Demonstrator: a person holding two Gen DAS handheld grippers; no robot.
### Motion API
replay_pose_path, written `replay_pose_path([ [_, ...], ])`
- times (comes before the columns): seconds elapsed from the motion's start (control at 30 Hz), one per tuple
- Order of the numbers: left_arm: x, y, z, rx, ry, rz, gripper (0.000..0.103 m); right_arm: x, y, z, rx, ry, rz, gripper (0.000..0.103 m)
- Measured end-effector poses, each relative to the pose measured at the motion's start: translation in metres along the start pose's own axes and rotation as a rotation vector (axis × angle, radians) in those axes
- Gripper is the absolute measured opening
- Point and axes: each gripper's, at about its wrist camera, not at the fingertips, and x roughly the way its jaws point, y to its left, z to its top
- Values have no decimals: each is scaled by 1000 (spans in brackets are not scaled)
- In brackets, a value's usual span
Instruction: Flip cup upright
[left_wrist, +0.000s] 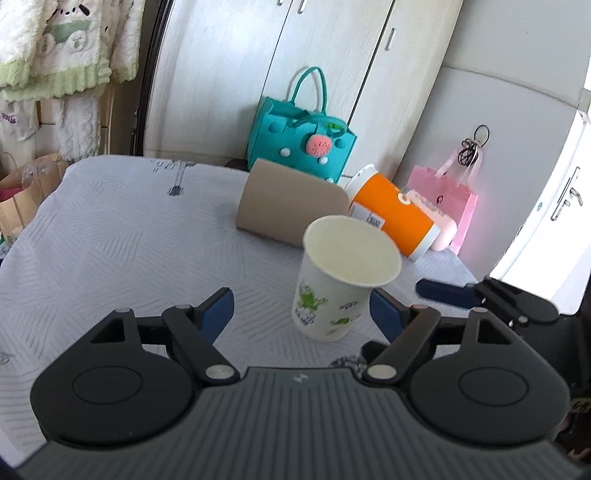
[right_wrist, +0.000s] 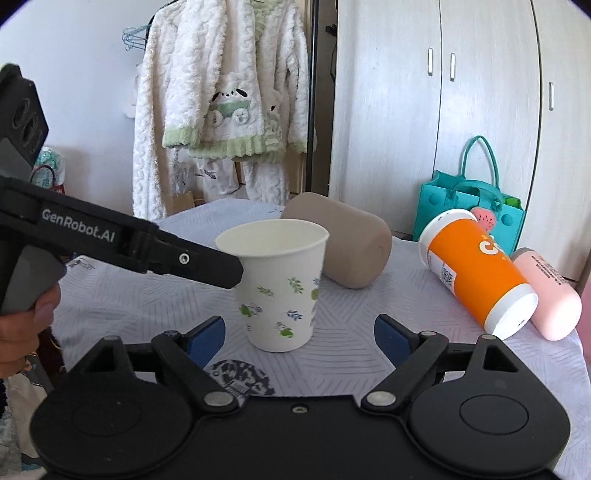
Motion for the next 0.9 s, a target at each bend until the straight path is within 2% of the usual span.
replay_pose_path([
  [0.1, -11, 1, -4, 11, 6, 7, 80, -11, 2, 2, 9, -22, -17, 91],
  [0.27, -42, -3, -9, 42, -17, 68, 81, -36, 13, 3, 35, -50, -87, 91],
  [0.47, -79, -18, -19, 99, -61, 140, 88, -73, 40, 1, 49, -106, -172, 97],
  [0.57, -90, -23, -25, 104, -56, 150, 91, -86, 51, 0, 71, -121, -220, 99],
  [0.7, -102, -26, -32, 112, -58, 155, 103, -101, 62, -3, 104, -143, -291, 103],
  [0.9, -109, -27, -42, 94, -48, 182, 103, -113, 70, -6, 151, -141, -386, 103],
])
